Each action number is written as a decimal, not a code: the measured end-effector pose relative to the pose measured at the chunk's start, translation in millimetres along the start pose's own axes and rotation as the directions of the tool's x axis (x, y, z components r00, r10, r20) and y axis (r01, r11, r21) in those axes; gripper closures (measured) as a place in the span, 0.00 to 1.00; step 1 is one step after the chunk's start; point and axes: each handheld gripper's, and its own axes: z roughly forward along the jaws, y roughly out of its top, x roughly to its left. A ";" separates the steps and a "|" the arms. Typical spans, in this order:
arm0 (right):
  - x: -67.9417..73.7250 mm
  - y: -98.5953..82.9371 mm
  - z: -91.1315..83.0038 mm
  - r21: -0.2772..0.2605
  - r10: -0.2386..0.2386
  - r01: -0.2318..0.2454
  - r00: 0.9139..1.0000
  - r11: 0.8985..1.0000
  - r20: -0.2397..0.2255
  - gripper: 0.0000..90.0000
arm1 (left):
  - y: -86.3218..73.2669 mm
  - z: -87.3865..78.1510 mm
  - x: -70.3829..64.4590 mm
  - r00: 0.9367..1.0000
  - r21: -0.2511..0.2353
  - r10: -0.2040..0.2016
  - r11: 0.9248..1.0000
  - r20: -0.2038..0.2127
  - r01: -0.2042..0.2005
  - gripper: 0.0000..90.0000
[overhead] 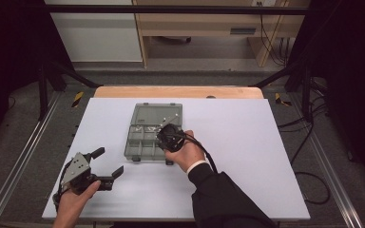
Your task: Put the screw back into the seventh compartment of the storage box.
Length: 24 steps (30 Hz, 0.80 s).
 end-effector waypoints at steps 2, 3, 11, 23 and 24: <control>-2.5 0.2 1.7 -0.012 0.007 -0.007 1.000 1.000 0.024 0.83 | 0.0 -0.1 0.1 1.000 0.001 0.000 1.000 0.002 0.000 0.02; -4.0 0.0 2.1 -0.019 0.013 -0.013 0.999 1.000 0.030 0.78 | 0.0 0.0 0.1 1.000 0.001 0.000 1.000 0.002 0.000 0.02; -6.5 -1.8 -4.9 -0.044 0.019 -0.016 0.997 0.999 0.073 0.42 | 0.0 0.2 0.0 1.000 0.002 0.002 1.000 0.001 -0.002 0.01; -7.4 -3.5 -16.2 -0.112 0.035 -0.021 0.992 0.994 0.124 0.10 | 0.1 -0.5 0.8 1.000 0.004 0.000 1.000 -0.006 0.000 0.02; -8.1 -4.8 -18.8 -0.126 0.041 -0.026 0.992 0.992 0.121 0.10 | 0.2 -0.9 1.0 1.000 0.002 0.001 1.000 -0.008 -0.001 0.01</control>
